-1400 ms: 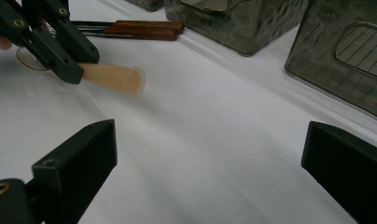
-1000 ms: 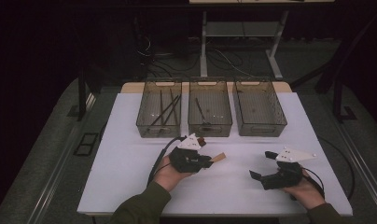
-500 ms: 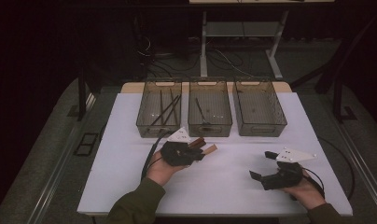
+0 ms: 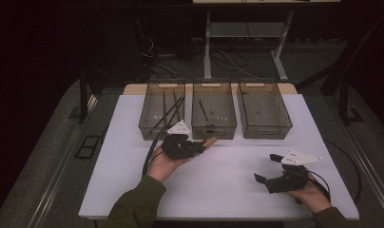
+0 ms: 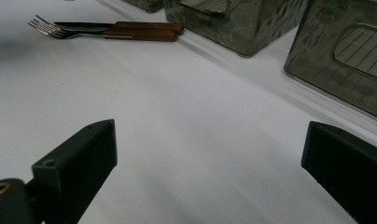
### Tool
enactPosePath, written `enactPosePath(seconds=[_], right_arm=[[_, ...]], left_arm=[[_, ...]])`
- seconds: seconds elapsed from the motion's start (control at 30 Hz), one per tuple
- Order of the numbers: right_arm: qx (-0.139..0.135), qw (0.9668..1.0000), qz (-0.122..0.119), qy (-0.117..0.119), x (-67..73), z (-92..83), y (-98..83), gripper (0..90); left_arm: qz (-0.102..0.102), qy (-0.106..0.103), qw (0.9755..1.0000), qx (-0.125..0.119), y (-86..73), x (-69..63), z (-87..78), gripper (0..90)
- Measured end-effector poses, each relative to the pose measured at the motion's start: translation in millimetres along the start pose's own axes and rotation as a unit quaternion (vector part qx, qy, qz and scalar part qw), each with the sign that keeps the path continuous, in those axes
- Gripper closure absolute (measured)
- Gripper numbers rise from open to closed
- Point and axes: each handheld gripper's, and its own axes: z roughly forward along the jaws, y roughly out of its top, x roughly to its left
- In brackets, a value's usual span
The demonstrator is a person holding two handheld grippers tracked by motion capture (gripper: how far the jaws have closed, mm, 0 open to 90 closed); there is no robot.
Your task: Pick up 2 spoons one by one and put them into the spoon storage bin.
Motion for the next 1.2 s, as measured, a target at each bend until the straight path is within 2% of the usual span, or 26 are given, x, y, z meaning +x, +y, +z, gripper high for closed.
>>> enactPosePath(seconds=[0.27, 0.57, 0.7, 0.83, 0.9, 1.2], right_arm=[[0.001, 1.0000, -0.001, 0.002, 1.9, 3.3, 0.4, 3.2], [0.001, 1.0000, -0.002, 0.001, 1.7, 3.5, 0.1, 3.2], [0.000, 1.0000, -0.001, 0.000, 1.6, 3.8, 0.6, 3.2], [0.001, 1.0000, -0.002, 0.001, 2.2, 4.3, 0.7, 3.2], [-0.001, 1.0000, -0.002, 0.000, 2.3, 4.1, 0.7, 3.2], [-0.001, 1.0000, 0.001, -0.002, 1.9, 3.6, 0.6, 3.2]], left_arm=[[0.011, -0.005, 0.9999, -0.005, 13.2, 9.9, 2.4, 77.4], [0.026, 0.000, 0.9995, -0.018, 41.0, 15.9, 5.6, 77.4], [0.023, 0.004, 0.9995, -0.021, 51.2, 22.3, 8.1, 77.4], [0.009, 0.014, 0.9995, -0.026, 58.7, 30.5, 12.0, 77.3], [0.012, 0.019, 0.9995, -0.020, 61.9, 35.5, 14.3, 77.3], [-0.004, 0.045, 0.9988, -0.019, 75.0, 56.0, 25.3, 77.2]])
